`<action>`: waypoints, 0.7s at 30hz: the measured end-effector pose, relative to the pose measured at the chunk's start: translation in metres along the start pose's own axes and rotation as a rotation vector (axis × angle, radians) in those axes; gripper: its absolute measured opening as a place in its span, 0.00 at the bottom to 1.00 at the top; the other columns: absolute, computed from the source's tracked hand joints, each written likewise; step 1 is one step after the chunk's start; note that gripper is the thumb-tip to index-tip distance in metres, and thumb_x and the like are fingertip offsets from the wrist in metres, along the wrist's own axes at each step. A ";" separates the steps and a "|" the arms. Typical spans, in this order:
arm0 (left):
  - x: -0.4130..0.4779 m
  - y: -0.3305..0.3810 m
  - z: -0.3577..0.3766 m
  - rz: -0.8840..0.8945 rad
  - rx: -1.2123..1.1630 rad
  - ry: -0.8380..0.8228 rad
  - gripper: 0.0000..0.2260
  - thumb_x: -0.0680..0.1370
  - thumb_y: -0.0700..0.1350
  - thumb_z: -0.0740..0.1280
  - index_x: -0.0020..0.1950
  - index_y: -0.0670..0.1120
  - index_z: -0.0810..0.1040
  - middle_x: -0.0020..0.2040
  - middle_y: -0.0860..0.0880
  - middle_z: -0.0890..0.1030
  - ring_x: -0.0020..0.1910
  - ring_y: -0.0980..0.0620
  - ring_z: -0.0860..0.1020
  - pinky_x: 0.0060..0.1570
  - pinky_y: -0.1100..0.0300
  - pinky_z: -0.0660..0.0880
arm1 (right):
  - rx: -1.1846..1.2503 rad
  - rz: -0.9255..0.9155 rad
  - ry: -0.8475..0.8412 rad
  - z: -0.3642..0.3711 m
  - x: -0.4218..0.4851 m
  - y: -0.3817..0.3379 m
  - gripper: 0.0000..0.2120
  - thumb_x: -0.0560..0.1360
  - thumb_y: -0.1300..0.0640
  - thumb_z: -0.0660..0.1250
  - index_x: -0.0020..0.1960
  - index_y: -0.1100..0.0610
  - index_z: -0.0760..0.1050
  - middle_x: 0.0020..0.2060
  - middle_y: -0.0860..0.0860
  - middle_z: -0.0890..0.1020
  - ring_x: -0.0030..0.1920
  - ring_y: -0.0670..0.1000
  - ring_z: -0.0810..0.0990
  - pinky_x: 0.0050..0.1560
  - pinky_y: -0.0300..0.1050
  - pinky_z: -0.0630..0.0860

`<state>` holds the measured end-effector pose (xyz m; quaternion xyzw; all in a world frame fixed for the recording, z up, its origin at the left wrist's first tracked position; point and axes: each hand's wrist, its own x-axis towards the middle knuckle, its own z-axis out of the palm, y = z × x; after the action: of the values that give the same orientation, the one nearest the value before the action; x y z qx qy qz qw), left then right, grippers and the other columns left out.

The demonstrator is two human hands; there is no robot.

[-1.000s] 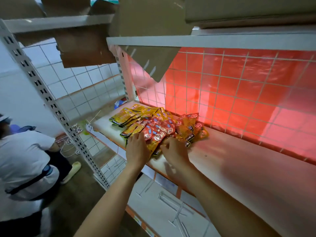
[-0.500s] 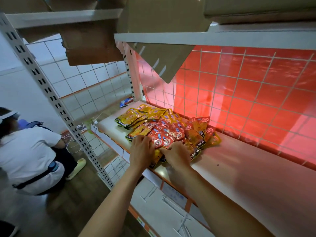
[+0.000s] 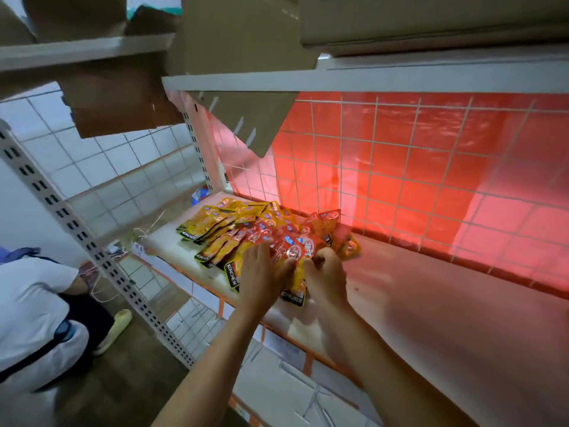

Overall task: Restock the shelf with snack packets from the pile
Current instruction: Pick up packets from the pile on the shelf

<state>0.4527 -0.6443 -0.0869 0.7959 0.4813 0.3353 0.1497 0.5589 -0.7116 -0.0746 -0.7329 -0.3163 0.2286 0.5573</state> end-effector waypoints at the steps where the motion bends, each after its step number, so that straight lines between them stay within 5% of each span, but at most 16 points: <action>1: -0.001 0.011 0.002 0.004 -0.033 0.020 0.26 0.72 0.53 0.73 0.63 0.41 0.73 0.57 0.41 0.76 0.58 0.41 0.72 0.55 0.52 0.68 | 0.038 0.010 0.034 -0.010 0.000 0.000 0.03 0.72 0.59 0.65 0.43 0.54 0.71 0.35 0.48 0.76 0.39 0.52 0.74 0.37 0.42 0.63; 5: -0.007 0.058 0.015 0.031 -0.111 0.014 0.26 0.70 0.56 0.74 0.61 0.43 0.75 0.55 0.43 0.76 0.52 0.42 0.76 0.48 0.52 0.73 | 0.117 -0.004 0.152 -0.054 0.002 0.005 0.05 0.74 0.60 0.64 0.49 0.55 0.73 0.43 0.50 0.79 0.47 0.54 0.78 0.45 0.44 0.70; 9: -0.016 0.111 0.036 -0.021 -0.276 -0.083 0.19 0.71 0.58 0.73 0.48 0.45 0.72 0.36 0.50 0.77 0.36 0.49 0.77 0.36 0.55 0.72 | 0.067 -0.014 0.246 -0.107 0.003 0.016 0.11 0.77 0.61 0.62 0.58 0.61 0.75 0.51 0.57 0.81 0.52 0.58 0.78 0.52 0.48 0.72; 12: -0.028 0.151 0.056 -0.080 -0.519 -0.193 0.16 0.71 0.57 0.73 0.45 0.47 0.73 0.31 0.54 0.76 0.30 0.56 0.76 0.33 0.56 0.75 | 0.072 -0.004 0.356 -0.149 0.000 0.026 0.12 0.77 0.61 0.63 0.60 0.60 0.75 0.53 0.59 0.81 0.54 0.59 0.79 0.56 0.52 0.74; 16: -0.047 0.207 0.083 -0.184 -0.719 -0.333 0.11 0.73 0.55 0.71 0.50 0.52 0.75 0.41 0.53 0.83 0.41 0.51 0.82 0.43 0.55 0.80 | 0.079 0.011 0.502 -0.212 -0.013 0.039 0.12 0.79 0.56 0.62 0.61 0.56 0.74 0.54 0.57 0.81 0.54 0.59 0.79 0.56 0.58 0.75; 21: -0.077 0.282 0.107 -0.210 -0.858 -0.526 0.18 0.72 0.51 0.68 0.60 0.48 0.75 0.55 0.45 0.82 0.53 0.44 0.81 0.57 0.44 0.77 | -0.016 -0.005 0.668 -0.296 -0.030 0.053 0.13 0.79 0.60 0.61 0.63 0.59 0.74 0.57 0.58 0.80 0.58 0.59 0.77 0.59 0.51 0.72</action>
<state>0.6888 -0.8402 -0.0364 0.6676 0.3240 0.2743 0.6116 0.7529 -0.9414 -0.0446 -0.7709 -0.1198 -0.0282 0.6249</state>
